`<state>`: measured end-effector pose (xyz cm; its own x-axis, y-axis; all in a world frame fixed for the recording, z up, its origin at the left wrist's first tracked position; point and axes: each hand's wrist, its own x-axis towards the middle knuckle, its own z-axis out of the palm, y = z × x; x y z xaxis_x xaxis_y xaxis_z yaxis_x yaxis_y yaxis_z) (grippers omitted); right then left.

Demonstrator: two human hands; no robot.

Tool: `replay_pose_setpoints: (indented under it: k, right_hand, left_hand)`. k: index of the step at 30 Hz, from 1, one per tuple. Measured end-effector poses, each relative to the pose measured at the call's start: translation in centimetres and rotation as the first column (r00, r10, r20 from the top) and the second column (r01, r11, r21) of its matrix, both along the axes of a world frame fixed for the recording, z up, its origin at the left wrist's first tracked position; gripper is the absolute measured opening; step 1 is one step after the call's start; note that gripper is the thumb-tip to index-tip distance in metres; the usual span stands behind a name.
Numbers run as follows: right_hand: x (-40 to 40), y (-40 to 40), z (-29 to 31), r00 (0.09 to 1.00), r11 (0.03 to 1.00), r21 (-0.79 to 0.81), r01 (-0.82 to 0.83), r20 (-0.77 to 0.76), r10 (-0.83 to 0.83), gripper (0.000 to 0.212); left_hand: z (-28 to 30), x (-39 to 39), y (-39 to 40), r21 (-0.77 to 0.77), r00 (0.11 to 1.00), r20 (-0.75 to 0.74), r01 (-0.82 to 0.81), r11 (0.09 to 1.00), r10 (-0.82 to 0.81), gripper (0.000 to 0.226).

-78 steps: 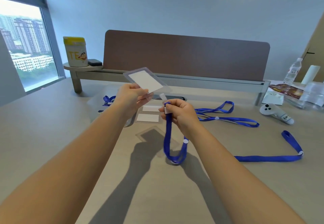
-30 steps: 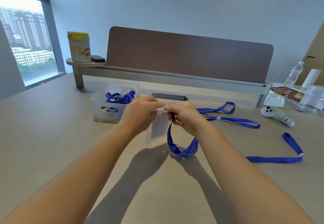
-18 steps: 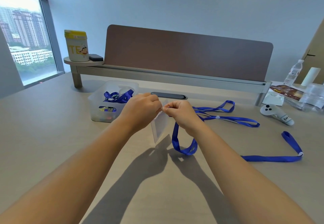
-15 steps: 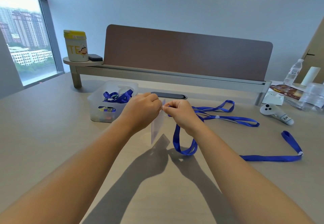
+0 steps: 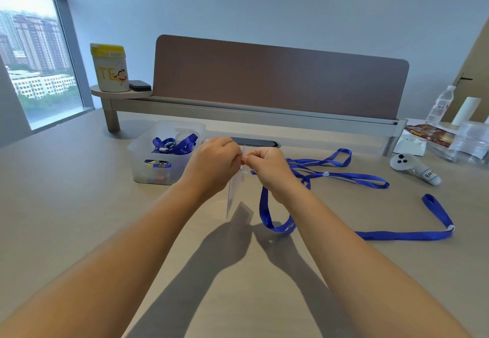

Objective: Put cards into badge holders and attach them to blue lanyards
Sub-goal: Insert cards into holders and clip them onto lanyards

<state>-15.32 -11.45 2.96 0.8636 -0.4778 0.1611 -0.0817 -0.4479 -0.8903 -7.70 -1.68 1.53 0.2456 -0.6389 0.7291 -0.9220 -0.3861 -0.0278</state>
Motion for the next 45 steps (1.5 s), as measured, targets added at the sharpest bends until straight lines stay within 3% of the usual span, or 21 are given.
replay_pose_setpoints:
  k: [5,15,17,21,24,27,32,37,41,43,45]
  right_hand:
    - [0.7,0.3,-0.2,0.997,0.999,-0.027,0.032,0.068,-0.03,0.03]
    - [0.8,0.7,-0.5,0.991,0.986,-0.157,0.051,0.127,-0.031,0.024]
    - [0.8,0.6,-0.3,0.991,0.989,-0.144,0.043,0.13,-0.025,0.026]
    - [0.8,-0.2,0.7,0.998,0.999,0.032,0.005,0.07,-0.007,0.025]
    - [0.6,-0.7,1.2,0.998,0.972,0.232,-0.04,0.048,0.03,0.019]
    - [0.3,-0.9,1.3,0.996,0.919,0.385,-0.085,0.042,0.075,0.021]
    - [-0.3,-1.0,1.5,0.996,0.859,0.503,-0.092,0.03,0.088,0.022]
    - [-0.4,-1.2,2.3,0.993,0.844,0.527,-0.095,-0.011,0.119,0.021]
    - [-0.4,-1.1,2.9,0.989,0.95,0.31,-0.041,-0.121,0.082,0.026]
    - [-0.1,-1.1,3.0,0.977,0.999,0.044,0.002,-0.213,0.007,0.022]
    - [0.5,-1.0,2.5,0.961,0.96,-0.281,0.004,-0.264,-0.081,0.025]
  left_hand:
    - [0.2,-0.6,-0.8,-0.23,0.935,-0.354,-0.059,0.971,-0.027,0.023]
    - [0.4,-0.9,-1.4,-0.344,0.804,-0.59,-0.159,0.925,-0.081,0.025]
    - [0.6,-0.8,-1.4,-0.376,0.722,-0.674,-0.154,0.914,-0.155,0.024]
    - [1.1,-0.5,-0.7,-0.49,0.403,-0.819,-0.122,0.863,-0.408,0.025]
    - [1.3,-0.8,-0.4,-0.486,0.334,-0.835,-0.077,0.87,-0.437,0.028]
    - [0.8,-1.2,-0.1,-0.413,0.375,-0.852,-0.048,0.91,-0.366,0.036]
    - [-0.6,-1.2,0.3,-0.217,0.579,-0.793,0.025,0.976,-0.192,0.039]
    - [-1.0,-0.7,0.7,-0.122,0.776,-0.631,-0.118,0.986,0.015,0.03]
    - [-0.7,-0.2,1.6,-0.171,0.898,-0.425,-0.204,0.964,0.115,0.026]
    - [-0.6,0.0,2.2,-0.214,0.935,-0.335,-0.199,0.956,0.119,0.022]
    - [-0.2,0.0,2.5,-0.232,0.948,-0.29,-0.204,0.951,0.133,0.019]
